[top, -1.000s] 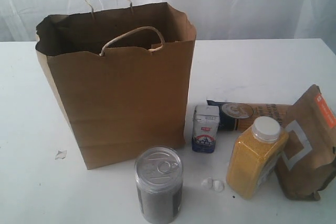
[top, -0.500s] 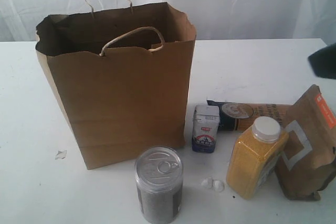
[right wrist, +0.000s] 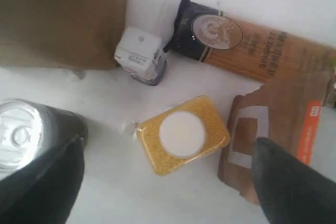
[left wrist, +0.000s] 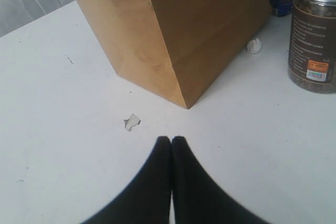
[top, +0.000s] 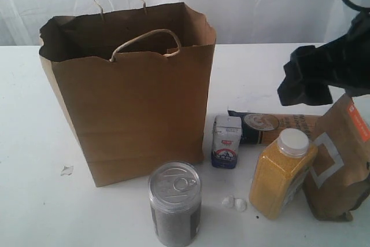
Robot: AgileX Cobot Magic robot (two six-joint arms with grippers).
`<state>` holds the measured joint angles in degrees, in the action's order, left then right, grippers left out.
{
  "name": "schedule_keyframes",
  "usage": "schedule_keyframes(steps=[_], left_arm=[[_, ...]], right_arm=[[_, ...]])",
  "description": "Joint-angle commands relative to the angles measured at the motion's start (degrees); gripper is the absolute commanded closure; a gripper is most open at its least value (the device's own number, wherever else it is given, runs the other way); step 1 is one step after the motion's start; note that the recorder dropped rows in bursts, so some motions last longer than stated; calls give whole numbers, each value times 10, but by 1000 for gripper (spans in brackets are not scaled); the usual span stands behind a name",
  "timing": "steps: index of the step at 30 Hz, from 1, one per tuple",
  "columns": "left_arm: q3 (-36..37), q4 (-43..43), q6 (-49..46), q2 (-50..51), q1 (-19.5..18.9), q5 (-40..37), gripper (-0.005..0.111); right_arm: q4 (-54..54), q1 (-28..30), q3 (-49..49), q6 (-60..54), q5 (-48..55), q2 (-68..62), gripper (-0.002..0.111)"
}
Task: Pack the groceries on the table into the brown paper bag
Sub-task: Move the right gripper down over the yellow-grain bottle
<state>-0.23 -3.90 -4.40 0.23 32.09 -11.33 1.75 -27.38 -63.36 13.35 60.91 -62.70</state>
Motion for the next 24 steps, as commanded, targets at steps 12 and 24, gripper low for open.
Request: schedule_keyframes(steps=[12, 24], left_arm=[[2, 2, 1, -2, 0, -1, 106], [2, 2, 1, -2, 0, -1, 106]], right_arm=[[72, 0, 62, 238, -27, -33, 28], [79, -42, 87, 435, -60, -71, 28]])
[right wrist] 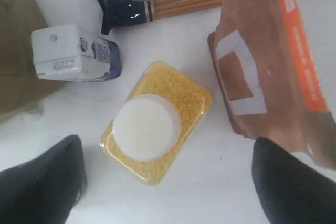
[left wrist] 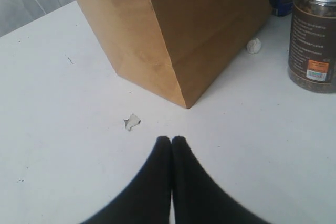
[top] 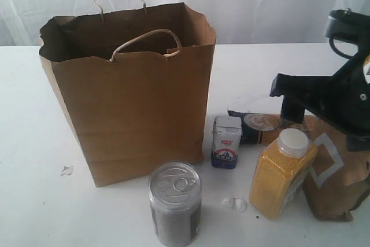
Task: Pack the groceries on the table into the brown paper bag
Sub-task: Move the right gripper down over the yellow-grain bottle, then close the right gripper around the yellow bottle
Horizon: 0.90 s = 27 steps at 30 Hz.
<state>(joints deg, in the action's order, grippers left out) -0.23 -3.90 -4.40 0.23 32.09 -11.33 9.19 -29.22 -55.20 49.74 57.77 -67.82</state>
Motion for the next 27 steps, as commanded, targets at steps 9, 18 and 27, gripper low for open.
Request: schedule_keyframes(steps=[9, 18, 27], left_arm=[[2, 2, 1, -2, 0, -1, 106], [2, 2, 1, -2, 0, -1, 106], [2, 2, 1, -2, 0, -1, 106]], right_arm=[[18, -64, 5, 138, -52, -74, 28], [65, -64, 6, 199, -31, -96, 28], [73, -64, 6, 212, -45, -147, 28]])
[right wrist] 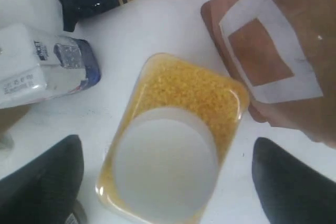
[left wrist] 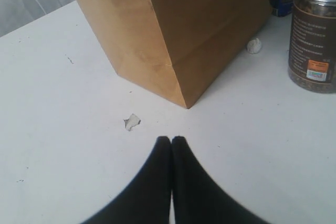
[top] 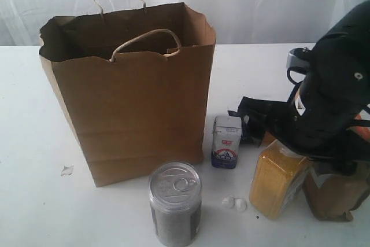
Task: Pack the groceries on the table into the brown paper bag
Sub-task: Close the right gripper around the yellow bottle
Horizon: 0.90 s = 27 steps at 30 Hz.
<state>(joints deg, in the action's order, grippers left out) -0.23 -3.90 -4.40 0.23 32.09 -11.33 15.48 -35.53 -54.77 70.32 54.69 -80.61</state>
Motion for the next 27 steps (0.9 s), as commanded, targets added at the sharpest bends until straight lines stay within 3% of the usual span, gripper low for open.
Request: schedule_keyframes(steps=[1, 11, 14, 19, 23, 27], left_arm=[[2, 2, 1, -2, 0, -1, 106], [2, 2, 1, -2, 0, -1, 106], [2, 2, 1, -2, 0, -1, 106], [2, 2, 1, -2, 0, -1, 106], [2, 2, 1, -2, 0, -1, 106], [2, 2, 1, -2, 0, -1, 106]], right_arm=[[10, -1, 2, 6, -19, -26, 28], [48, -1, 2, -11, -33, -69, 30], [76, -1, 2, -35, -33, -70, 43], [76, -1, 2, -108, -33, -70, 77], [70, -1, 2, -177, -35, -70, 89], [53, -1, 2, -274, -34, -64, 93]])
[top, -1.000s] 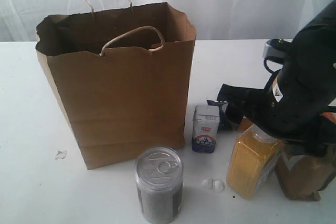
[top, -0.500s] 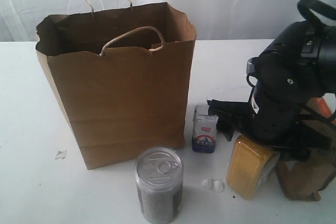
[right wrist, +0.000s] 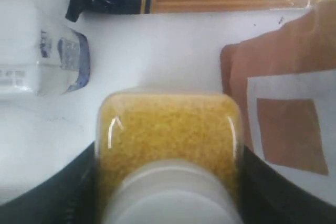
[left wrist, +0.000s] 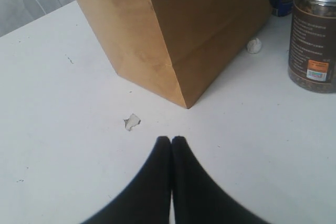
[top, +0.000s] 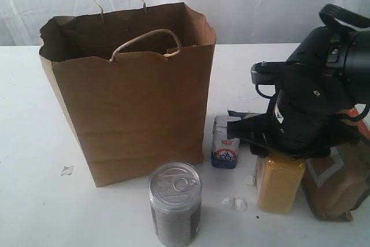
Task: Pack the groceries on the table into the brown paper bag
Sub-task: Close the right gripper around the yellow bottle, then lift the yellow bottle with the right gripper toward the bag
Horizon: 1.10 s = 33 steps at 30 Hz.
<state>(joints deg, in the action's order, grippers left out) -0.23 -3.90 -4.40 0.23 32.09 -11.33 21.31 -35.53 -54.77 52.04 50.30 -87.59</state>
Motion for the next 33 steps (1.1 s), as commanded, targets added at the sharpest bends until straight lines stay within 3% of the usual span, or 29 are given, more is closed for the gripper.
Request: schedule_keyframes(steps=[1, 11, 16, 21, 33], left_arm=[[2, 2, 1, -2, 0, -1, 106], [2, 2, 1, -2, 0, -1, 106], [2, 2, 1, -2, 0, -1, 106], [2, 2, 1, -2, 0, -1, 106], [2, 2, 1, -2, 0, -1, 106]], right_arm=[[-11, -1, 2, -112, 10, 8, 93], [-18, -1, 2, -226, 6, 90, 93], [-21, -1, 0, -256, -2, 158, 108], [-21, -1, -8, -278, -12, 228, 108], [-27, -1, -176, -370, -29, 282, 108]])
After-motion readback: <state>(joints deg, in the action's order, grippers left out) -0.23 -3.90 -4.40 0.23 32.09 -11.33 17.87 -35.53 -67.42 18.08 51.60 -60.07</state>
